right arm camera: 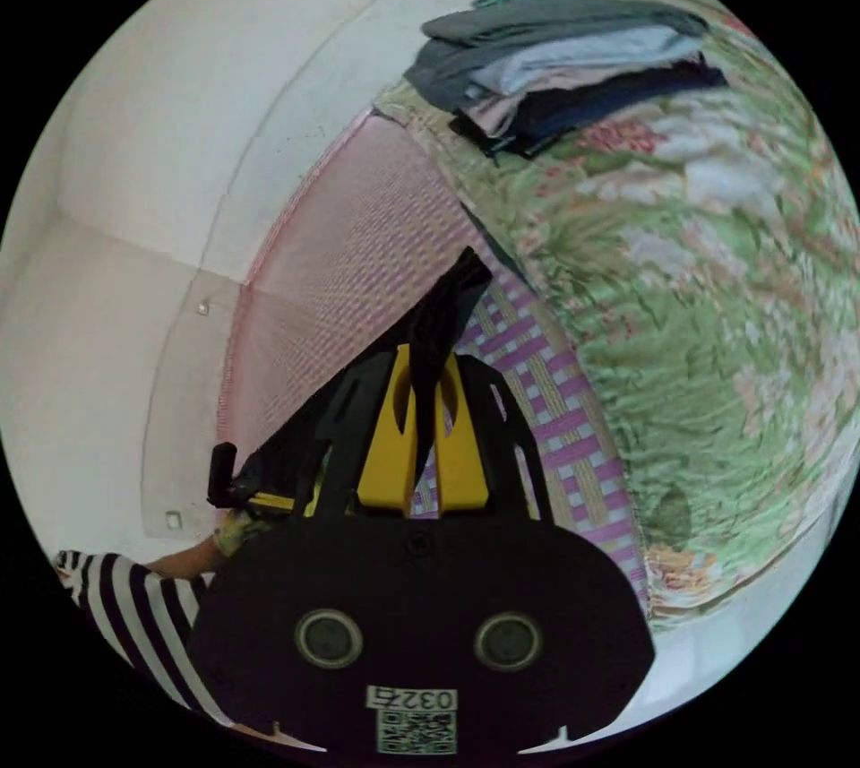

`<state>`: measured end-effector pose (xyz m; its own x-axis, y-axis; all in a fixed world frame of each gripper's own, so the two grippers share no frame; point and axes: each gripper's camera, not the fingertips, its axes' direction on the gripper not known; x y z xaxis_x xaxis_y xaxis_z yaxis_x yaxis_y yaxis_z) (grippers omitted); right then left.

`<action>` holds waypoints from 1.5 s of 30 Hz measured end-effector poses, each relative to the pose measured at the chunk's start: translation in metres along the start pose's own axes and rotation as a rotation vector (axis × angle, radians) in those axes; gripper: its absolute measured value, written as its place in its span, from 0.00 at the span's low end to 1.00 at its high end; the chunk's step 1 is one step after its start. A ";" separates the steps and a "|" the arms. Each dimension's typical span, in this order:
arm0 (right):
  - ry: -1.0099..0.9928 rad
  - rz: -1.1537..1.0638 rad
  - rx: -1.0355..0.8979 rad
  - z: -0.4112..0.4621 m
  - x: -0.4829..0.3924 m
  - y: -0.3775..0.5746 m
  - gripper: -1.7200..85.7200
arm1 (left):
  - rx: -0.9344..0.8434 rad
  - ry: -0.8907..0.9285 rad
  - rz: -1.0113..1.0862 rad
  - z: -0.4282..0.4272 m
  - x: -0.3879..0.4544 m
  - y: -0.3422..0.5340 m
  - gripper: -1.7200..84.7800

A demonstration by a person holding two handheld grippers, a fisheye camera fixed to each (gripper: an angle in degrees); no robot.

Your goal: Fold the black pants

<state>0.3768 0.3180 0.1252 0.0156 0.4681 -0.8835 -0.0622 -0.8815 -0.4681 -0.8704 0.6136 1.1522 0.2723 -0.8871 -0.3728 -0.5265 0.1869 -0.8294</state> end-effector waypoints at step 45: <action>-0.256 -0.752 -0.678 0.227 -0.305 0.051 0.10 | 0.549 0.044 -0.244 -0.078 -0.147 0.213 0.01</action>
<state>0.1422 0.1447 0.3745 -0.3991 0.8397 -0.3684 0.4504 -0.1704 -0.8764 -1.0855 0.7510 1.0624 0.2930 -0.9463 -0.1366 0.0433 0.1559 -0.9868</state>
